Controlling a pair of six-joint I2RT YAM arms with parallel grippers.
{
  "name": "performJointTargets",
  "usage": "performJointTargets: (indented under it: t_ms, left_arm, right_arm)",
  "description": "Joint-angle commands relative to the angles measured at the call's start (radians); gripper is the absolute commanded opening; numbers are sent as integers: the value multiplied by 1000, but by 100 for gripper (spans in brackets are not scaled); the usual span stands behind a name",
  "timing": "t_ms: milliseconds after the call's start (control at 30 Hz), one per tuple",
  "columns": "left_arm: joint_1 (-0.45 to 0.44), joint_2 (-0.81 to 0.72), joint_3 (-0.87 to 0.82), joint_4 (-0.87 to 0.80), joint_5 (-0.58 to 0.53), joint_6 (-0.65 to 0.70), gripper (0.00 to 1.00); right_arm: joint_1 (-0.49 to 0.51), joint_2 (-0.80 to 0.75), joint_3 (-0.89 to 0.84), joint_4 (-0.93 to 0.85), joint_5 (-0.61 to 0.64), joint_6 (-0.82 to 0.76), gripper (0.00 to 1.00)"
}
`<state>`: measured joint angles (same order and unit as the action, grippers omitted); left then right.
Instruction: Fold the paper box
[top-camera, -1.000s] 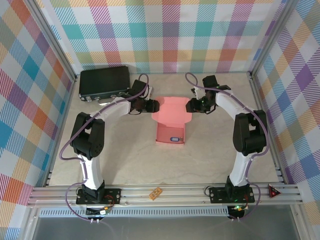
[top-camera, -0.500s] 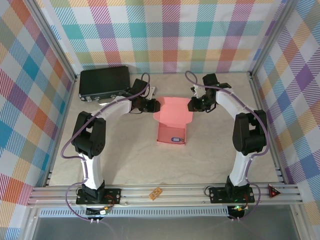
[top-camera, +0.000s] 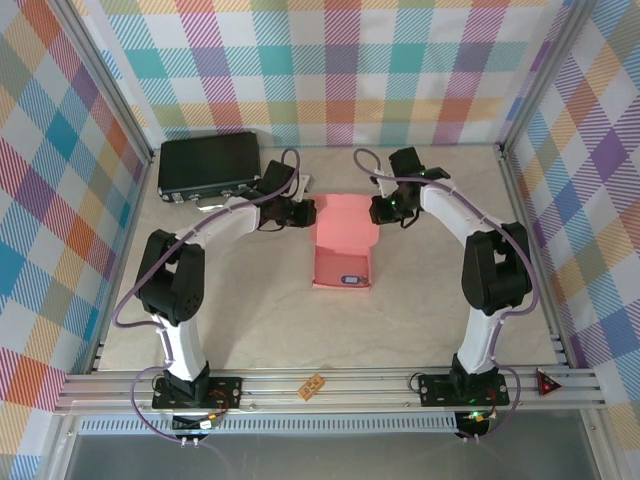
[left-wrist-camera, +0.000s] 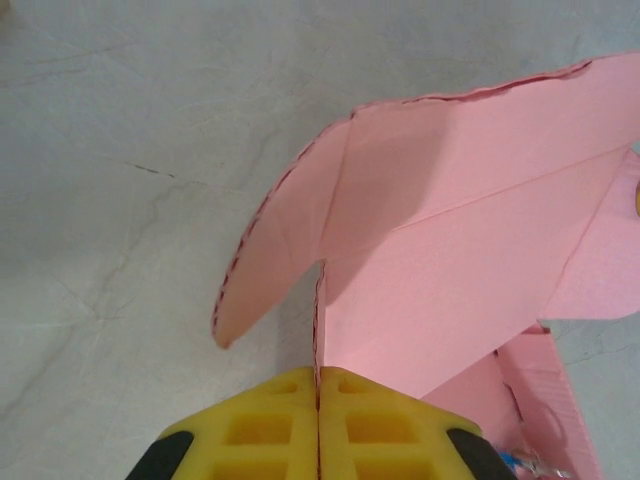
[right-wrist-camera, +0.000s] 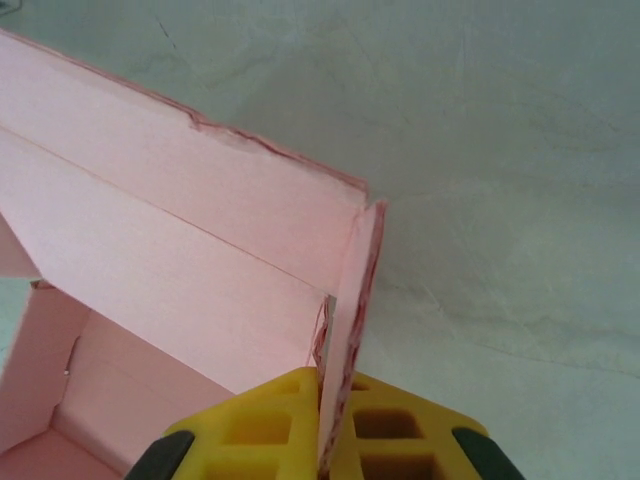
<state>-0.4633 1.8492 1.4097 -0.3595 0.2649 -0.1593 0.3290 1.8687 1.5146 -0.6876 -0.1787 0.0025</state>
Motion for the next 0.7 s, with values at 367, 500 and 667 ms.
performJointTargets:
  t_ms: [367,500,667]
  left_arm:
    - [-43,-100,-168,315,-198,-122,5]
    - [-44,-88,-198,350,-188,-176,5]
    - [-53,-95,-225,385,-191,-241,7]
  right_arm:
    - [64,-101,-81,188,190,-14,9]
    - [78,-87,-78,182,236,-8,9]
    - [106,-93,-106,215,302,41,10]
